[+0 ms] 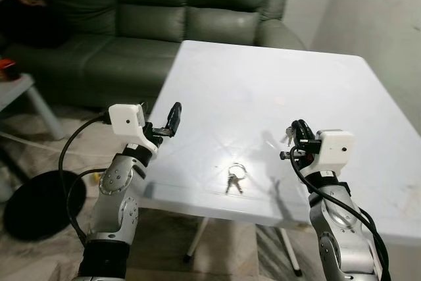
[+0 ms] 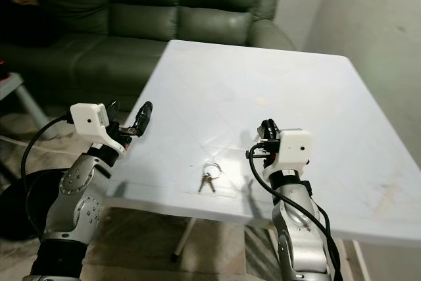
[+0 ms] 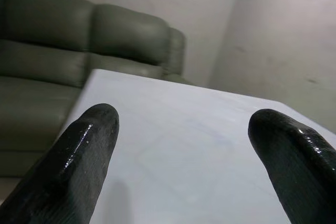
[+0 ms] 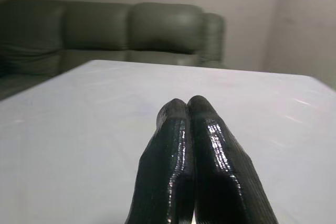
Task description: Hang keys on a hook
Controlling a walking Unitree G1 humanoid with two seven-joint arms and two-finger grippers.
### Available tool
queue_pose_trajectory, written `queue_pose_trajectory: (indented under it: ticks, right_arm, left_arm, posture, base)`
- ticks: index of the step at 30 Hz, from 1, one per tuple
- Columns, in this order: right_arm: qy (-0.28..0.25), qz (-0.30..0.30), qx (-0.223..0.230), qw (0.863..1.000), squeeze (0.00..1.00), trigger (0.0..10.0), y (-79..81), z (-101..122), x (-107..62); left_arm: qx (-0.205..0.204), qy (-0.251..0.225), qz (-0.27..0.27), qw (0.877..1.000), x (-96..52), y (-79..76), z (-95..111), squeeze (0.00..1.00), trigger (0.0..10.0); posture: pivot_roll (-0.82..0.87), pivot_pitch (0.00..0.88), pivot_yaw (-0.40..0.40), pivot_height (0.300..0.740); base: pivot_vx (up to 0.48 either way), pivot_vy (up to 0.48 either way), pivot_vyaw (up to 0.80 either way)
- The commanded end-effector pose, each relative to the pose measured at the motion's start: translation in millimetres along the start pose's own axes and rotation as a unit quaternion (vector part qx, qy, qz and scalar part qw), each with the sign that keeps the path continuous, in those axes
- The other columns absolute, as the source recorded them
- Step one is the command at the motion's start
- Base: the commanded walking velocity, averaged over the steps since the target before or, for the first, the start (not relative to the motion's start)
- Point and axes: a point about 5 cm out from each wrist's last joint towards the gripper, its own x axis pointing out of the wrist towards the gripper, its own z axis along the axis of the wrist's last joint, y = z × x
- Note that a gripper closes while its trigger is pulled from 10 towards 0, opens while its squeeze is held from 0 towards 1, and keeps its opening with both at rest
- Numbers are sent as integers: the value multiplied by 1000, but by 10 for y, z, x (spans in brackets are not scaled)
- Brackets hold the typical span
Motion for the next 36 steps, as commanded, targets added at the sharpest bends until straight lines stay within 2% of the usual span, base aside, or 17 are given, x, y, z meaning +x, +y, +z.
queue_pose_trajectory:
  ticks: [1,6,8,14,20,36]
  right_arm:
    - [6,-8,-6,1000,0,10000,-23,-8,15]
    - [8,-6,-7,1000,0,10000,-4,-15,17]
    - [8,-4,-7,1000,0,10000,2,-18,16]
    - [12,-3,-10,1000,0,10000,3,-27,6]
    - [16,-1,-11,1000,0,10000,5,-42,-12]
    - [24,0,-13,1000,0,10000,22,-64,-41]
  left_arm:
    - [-3,9,-3,1000,24,-13,-17,0,10000]
    - [-7,17,-5,1000,37,-30,-49,0,10000]
    - [-1,20,0,1000,38,-28,-58,0,10000]
    - [-25,24,7,999,39,-35,-75,0,10000]
    - [-30,37,19,999,29,-25,-111,0,10000]
    - [-12,43,18,999,1,-34,-137,0,10000]
  posture:
    - [51,0,-39,740]
    - [51,0,-40,740]
    - [50,0,-41,740]
    - [50,0,-45,740]
    - [51,0,-47,740]
    - [47,0,-47,740]
  base:
    - [0,0,-775]
    - [0,438,-775]
    - [0,0,-775]
    - [0,0,-775]
    - [0,0,-775]
    - [0,0,-776]
